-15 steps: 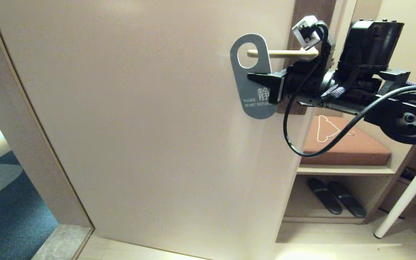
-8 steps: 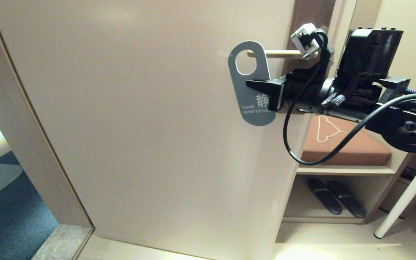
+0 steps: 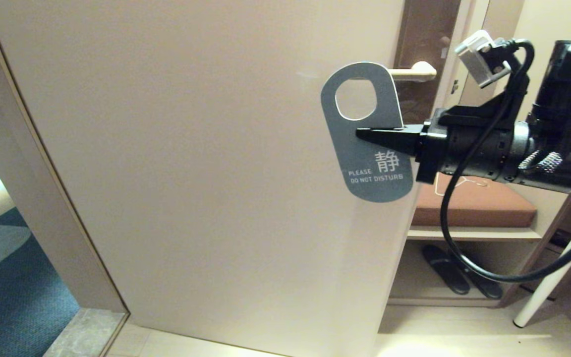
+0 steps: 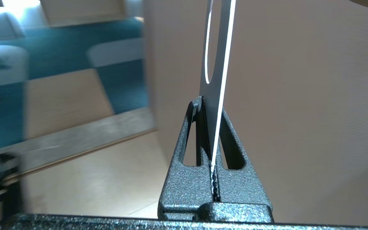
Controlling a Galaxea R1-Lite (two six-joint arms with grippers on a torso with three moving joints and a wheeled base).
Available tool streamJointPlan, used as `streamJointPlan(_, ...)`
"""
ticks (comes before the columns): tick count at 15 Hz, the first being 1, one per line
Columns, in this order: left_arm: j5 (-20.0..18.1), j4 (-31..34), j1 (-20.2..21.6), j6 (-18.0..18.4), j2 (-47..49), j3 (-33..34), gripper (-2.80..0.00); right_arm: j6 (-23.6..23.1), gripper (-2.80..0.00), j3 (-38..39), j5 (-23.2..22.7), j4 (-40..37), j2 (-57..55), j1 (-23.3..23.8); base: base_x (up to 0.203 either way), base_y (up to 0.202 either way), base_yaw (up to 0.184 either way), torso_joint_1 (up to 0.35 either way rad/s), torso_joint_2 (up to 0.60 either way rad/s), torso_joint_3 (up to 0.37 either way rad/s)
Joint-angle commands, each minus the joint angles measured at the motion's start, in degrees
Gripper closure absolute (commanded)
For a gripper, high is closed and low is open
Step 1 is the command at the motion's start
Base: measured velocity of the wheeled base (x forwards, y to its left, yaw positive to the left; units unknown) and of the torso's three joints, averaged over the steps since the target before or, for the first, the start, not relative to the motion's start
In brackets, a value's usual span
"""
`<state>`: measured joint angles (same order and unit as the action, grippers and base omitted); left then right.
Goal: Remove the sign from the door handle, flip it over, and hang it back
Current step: Hand it to the other hand
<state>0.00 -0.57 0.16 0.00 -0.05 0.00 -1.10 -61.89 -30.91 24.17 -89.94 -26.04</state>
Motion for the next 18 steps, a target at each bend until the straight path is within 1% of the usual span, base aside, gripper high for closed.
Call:
streamJointPlan(1,0.0,0.0,0.0,0.0,0.0,0.0,0.0,0.2,0.0,2.8,-1.6,0.1,5.2,0.0,0.0,0.0,0.0,0.0,0.0,0.0)
streamJointPlan(3,0.0,0.0,0.0,0.0,0.0,0.0,0.0,0.2,0.0,4.2,-5.8,0.1,6.9,-0.1,0.0,0.0,0.0,0.0,0.0,0.0)
streamJointPlan(4,0.0,0.0,0.0,0.0,0.0,0.0,0.0,0.2,0.0,4.2,-6.2,0.2,7.4,-0.1,0.0,0.0,0.0,0.0,0.0,0.0)
streamJointPlan(6,0.0,0.0,0.0,0.0,0.0,0.0,0.0,0.4,0.0,3.8,-6.1,0.7,7.5,-0.1,0.0,0.0,0.0,0.0,0.0,0.0)
streamJointPlan(10,0.0,0.0,0.0,0.0,0.0,0.0,0.0,3.2,0.0,4.6,-5.8,1.4,9.4,-0.1,0.0,0.0,0.0,0.0,0.0,0.0)
streamJointPlan(15,0.0,0.0,0.0,0.0,0.0,0.0,0.0,3.2,0.0,6.2,-5.7,1.3,9.0,-0.2,0.0,0.0,0.0,0.0,0.0,0.0)
streamJointPlan(16,0.0,0.0,0.0,0.0,0.0,0.0,0.0,3.0,0.0,6.4,-5.7,1.4,8.7,-0.9,0.0,0.0,0.0,0.0,0.0,0.0)
streamJointPlan(18,0.0,0.0,0.0,0.0,0.0,0.0,0.0,2.7,0.0,6.6,-5.6,1.4,8.0,-3.7,0.0,0.0,0.0,0.0,0.0,0.0)
